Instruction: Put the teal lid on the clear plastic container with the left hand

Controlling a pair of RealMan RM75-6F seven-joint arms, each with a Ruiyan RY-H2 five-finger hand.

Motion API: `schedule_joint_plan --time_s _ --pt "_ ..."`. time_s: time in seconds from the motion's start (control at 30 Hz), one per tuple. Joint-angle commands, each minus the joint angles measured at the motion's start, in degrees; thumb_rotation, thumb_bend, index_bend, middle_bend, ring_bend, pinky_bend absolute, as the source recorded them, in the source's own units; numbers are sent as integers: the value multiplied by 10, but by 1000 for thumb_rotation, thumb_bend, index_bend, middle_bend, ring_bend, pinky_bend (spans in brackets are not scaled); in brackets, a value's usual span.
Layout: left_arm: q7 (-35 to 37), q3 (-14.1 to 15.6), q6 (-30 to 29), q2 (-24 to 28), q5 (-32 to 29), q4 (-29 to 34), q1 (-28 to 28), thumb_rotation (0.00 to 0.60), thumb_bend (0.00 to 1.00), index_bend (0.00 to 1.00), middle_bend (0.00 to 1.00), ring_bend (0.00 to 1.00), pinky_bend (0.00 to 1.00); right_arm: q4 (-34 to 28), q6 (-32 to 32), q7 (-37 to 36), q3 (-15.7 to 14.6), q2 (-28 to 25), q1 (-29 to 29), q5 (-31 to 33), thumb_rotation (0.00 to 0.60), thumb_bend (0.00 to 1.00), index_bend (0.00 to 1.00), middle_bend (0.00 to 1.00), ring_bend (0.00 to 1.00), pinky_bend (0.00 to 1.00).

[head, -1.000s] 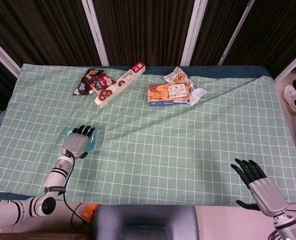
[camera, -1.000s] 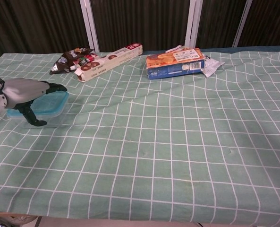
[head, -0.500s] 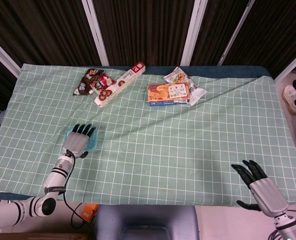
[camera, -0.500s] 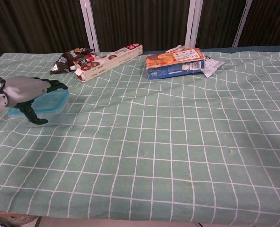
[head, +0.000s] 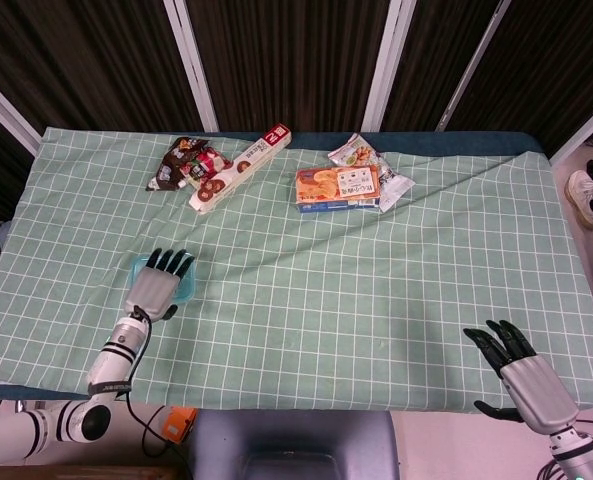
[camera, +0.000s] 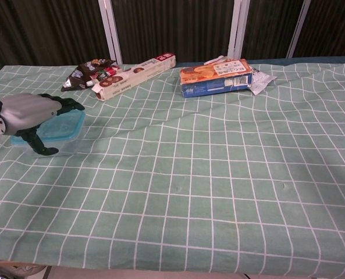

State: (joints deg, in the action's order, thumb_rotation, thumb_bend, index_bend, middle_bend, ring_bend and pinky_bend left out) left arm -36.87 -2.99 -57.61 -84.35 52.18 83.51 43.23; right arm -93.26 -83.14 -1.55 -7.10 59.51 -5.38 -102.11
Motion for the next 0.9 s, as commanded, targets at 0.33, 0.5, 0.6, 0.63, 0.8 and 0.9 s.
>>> schedule_joint_plan --time_s 0.33,0.5,0.6,0.63,0.8,0.9 --pt "74 20 -73 48 123 89 -52 600 404 0 215 13 62 0 3 5 -2 2 -1 -3 600 186 155 259 0 0" --pt "96 15 -57 41 119 67 -57 600 465 0 265 30 57 0 1 5 -2 2 0 -4 600 186 155 259 0 0" --pt "100 15 -48 36 118 51 -59 600 535 0 265 31 54 1 1 3 -2 2 0 -4 600 185 155 259 0 0" --pt "100 15 -45 36 116 48 -59 600 541 0 264 31 54 1 2 3 -2 2 -1 -3 600 186 155 259 0 0" --pt "99 13 -31 38 109 47 -61 600 544 0 265 31 53 0 4 4 -1 2 -1 -2 600 186 155 259 0 0" --pt "94 13 -21 40 103 49 -60 600 544 0 266 31 53 0 3 5 -2 3 -1 -2 600 186 155 259 0 0"
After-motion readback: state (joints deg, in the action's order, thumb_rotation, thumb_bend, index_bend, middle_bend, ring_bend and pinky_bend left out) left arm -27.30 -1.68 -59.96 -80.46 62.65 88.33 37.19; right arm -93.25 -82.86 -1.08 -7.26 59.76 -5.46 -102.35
